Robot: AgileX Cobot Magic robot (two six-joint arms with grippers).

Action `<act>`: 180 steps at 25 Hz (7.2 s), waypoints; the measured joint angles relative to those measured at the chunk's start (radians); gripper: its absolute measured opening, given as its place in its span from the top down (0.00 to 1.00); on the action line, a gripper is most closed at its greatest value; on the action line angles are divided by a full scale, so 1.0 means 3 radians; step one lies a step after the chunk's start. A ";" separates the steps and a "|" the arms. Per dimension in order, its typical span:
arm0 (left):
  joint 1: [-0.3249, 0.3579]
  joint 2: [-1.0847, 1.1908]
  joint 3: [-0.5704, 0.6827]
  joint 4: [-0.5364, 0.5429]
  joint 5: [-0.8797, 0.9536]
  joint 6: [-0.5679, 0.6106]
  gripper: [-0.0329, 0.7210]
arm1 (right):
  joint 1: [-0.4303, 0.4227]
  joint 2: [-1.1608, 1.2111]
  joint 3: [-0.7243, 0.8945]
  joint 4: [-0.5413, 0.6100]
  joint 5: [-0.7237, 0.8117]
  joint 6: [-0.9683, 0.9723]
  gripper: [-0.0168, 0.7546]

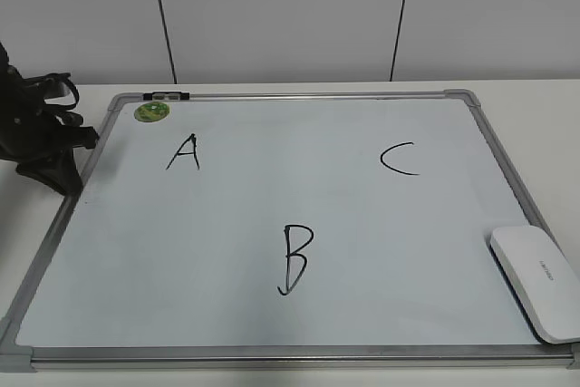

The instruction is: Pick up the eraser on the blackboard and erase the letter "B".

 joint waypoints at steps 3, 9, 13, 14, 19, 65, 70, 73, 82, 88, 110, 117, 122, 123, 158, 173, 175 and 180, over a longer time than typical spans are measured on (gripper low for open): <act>0.0000 0.0000 0.0000 0.0000 0.0000 0.0000 0.93 | 0.0000 0.0321 -0.0149 0.0061 -0.0124 -0.0034 0.21; 0.0000 0.0000 0.0000 0.0000 0.0000 0.0000 0.93 | 0.0000 0.1058 -0.0254 0.0253 -0.1010 -0.0098 0.21; 0.0000 0.0000 0.0000 0.0000 0.0000 0.0000 0.93 | 0.0000 0.1572 -0.0304 0.0403 -0.1129 -0.0362 0.21; 0.0000 0.0000 0.0000 0.0000 0.0001 0.0000 0.93 | 0.0013 0.1766 -0.0330 0.0501 -0.1146 -0.0481 0.21; 0.0000 0.0000 0.0000 0.0000 0.0001 0.0000 0.93 | 0.0022 0.2476 -0.0452 0.0605 -0.1165 -0.0619 0.21; 0.0004 0.0000 -0.0005 -0.0010 0.0014 0.0000 0.91 | 0.0295 0.5479 -0.0985 0.0491 -0.1748 -0.0608 0.26; 0.0004 0.0000 -0.0005 -0.0010 0.0016 0.0000 0.91 | 0.0295 0.5472 -0.1250 0.0491 -0.1437 -0.0608 0.26; 0.0004 0.0000 -0.0005 -0.0013 0.0016 0.0000 0.91 | 0.0310 0.5409 -0.1393 0.0550 -0.1267 -0.0608 0.26; 0.0004 0.0000 -0.0005 -0.0034 0.0021 0.0006 0.91 | 0.1067 0.5388 -0.1900 0.0597 -0.1056 -0.0608 0.26; 0.0004 0.0000 -0.0005 -0.0042 0.0021 0.0006 0.91 | 0.1571 0.5729 -0.2325 0.0613 -0.1029 -0.0608 0.26; 0.0008 0.0000 -0.0005 -0.0073 0.0028 0.0017 0.90 | 0.1866 0.6930 -0.3170 0.0238 -0.1095 -0.0687 0.27; 0.0012 0.0007 -0.0005 -0.0073 0.0028 0.0017 0.90 | 0.1873 0.6956 -0.3198 0.0260 -0.1067 -0.0687 0.27; 0.0012 0.0007 -0.0005 -0.0073 0.0034 0.0017 0.90 | 0.1983 0.6956 -0.3203 0.0247 -0.1059 -0.0693 0.27; 0.0012 0.0007 -0.0005 -0.0073 0.0034 0.0017 0.90 | 0.2032 0.6956 -0.3203 0.0247 -0.1059 -0.0693 0.27; 0.0016 0.0007 -0.0005 -0.0094 0.0034 0.0024 0.90 | 0.2351 0.6969 -0.3203 -0.0034 -0.1108 -0.0368 0.27; 0.0016 0.0007 -0.0005 -0.0094 0.0034 0.0024 0.90 | 0.1941 0.6749 -0.3196 -0.0427 -0.0995 -0.0087 0.27; 0.0016 0.0007 -0.0005 -0.0094 0.0034 0.0024 0.90 | 0.1936 0.6560 -0.3196 -0.0413 -0.0988 -0.0087 0.27; 0.0016 0.0014 -0.0005 -0.0090 0.0034 0.0024 0.90 | 0.1830 0.6161 -0.3108 -0.0385 -0.0956 -0.0087 0.27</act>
